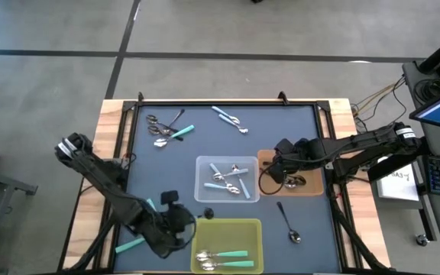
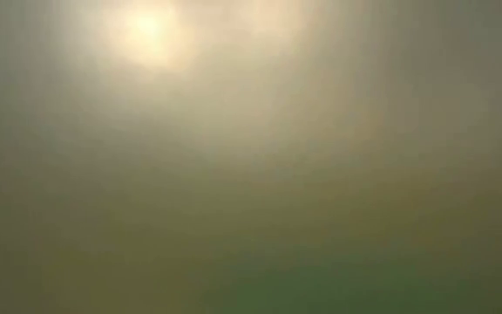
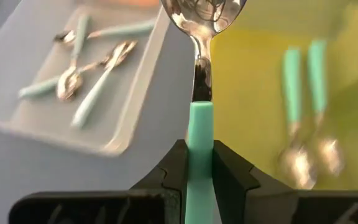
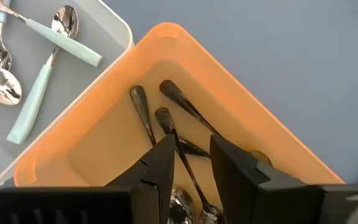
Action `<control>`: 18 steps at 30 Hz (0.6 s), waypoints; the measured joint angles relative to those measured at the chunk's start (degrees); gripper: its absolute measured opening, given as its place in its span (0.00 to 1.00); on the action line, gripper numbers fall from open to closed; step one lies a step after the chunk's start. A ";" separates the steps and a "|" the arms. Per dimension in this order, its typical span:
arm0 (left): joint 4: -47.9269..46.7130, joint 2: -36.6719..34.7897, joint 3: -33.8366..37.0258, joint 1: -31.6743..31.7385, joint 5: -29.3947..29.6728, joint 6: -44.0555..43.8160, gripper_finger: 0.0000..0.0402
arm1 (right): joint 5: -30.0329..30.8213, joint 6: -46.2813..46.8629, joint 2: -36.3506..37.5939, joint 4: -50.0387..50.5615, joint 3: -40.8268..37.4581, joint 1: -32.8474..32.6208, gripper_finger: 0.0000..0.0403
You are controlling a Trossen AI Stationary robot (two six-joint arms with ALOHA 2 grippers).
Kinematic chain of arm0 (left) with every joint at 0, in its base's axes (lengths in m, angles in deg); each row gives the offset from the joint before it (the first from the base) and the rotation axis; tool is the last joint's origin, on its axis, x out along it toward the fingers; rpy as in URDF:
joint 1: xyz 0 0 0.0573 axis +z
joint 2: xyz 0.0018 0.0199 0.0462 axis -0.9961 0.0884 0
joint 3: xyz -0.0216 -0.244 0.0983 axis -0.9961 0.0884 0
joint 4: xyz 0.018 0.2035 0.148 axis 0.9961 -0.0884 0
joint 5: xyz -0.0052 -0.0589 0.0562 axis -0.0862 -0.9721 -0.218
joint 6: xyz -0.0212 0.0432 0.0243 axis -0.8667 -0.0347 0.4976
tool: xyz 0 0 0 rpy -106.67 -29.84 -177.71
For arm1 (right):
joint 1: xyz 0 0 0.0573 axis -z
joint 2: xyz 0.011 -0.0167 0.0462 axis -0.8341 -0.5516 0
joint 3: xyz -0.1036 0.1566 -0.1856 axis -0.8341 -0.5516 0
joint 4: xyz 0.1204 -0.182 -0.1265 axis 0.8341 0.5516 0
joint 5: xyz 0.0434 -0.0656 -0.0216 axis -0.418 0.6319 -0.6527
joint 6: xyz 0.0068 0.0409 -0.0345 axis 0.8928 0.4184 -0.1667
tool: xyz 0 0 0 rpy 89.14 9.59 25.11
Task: Sort silverware by color (type)
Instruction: Put the light green spoon into the yellow bin
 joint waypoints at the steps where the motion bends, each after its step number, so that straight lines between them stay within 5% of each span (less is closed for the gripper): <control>1: 1.79 0.91 -1.15 0.40 -0.02 1.09 0.08 | -0.01 0.01 0.00 0.00 0.00 0.00 0.24; 7: 8.27 9.49 -12.96 1.91 -1.77 11.10 0.08 | -0.02 0.00 0.00 0.03 0.00 -0.02 0.24; 13: -0.42 20.32 -27.70 2.12 -5.69 8.86 0.09 | -0.02 -0.19 0.00 1.63 0.00 -0.02 0.24; 18: -16.48 29.19 -41.17 2.87 -5.86 1.72 0.16 | -0.02 -3.52 0.00 1.99 0.00 -0.02 0.24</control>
